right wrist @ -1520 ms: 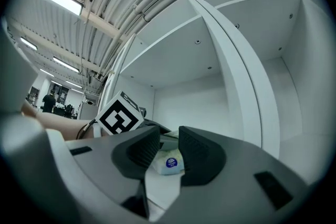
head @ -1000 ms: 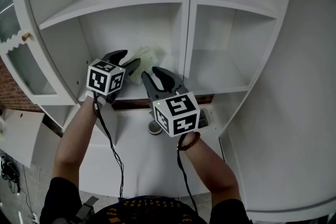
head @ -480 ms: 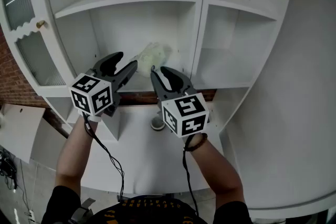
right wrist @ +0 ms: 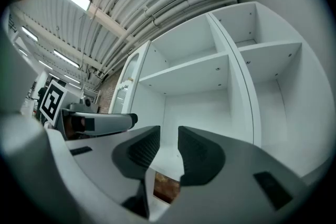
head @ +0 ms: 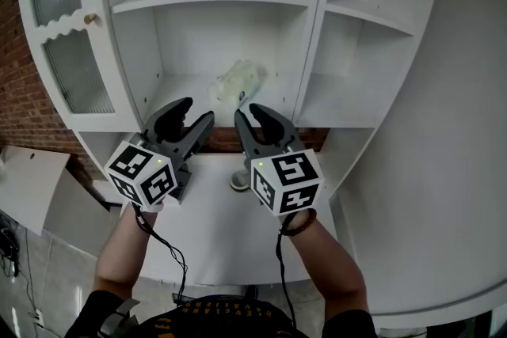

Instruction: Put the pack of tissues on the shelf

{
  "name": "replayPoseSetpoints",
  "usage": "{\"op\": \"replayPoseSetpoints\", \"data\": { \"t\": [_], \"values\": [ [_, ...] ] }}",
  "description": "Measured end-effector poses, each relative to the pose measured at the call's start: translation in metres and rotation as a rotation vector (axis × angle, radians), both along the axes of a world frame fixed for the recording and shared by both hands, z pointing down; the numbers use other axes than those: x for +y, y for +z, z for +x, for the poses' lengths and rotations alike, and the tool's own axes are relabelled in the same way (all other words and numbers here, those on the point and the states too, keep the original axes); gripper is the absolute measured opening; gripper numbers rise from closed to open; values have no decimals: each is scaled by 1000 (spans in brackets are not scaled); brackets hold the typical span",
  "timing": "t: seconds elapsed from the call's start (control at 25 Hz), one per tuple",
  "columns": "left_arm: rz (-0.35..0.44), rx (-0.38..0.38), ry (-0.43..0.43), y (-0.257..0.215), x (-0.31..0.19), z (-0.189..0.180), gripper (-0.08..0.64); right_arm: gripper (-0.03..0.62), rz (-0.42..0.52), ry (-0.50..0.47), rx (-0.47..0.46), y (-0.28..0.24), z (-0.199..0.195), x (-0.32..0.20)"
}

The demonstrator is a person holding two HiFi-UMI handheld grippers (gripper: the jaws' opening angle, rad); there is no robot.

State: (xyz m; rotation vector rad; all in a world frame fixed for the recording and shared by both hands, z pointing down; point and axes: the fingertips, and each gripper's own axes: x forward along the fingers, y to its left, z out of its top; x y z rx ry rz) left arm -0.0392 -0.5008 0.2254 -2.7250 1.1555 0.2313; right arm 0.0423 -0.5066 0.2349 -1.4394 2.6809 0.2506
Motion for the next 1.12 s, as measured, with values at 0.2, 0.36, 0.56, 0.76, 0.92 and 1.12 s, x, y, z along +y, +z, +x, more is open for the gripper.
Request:
{"op": "replayPoseSetpoints", "data": {
  "t": [0.2, 0.36, 0.56, 0.76, 0.92, 1.12],
  "values": [
    [90, -18, 33, -12, 47, 12, 188, 90, 69, 23, -15, -16, 0, 33],
    [146, -27, 54, -21, 79, 17, 147, 89, 120, 23, -12, -27, -2, 59],
    [188, 5, 35, -25, 102, 13, 59, 89, 201, 20, 16, -36, -6, 90],
    [235, 18, 18, -28, 125, 9, 5, 53, 295, 7, 79, -44, -16, 128],
    [277, 10, 30, -31, 146, 12, 3, 8, 326, 4, 94, -38, -20, 147],
    [333, -13, 54, -34, 169, 23, 3, 6, 351, -5, 51, -39, -17, 163]
  ]
}}
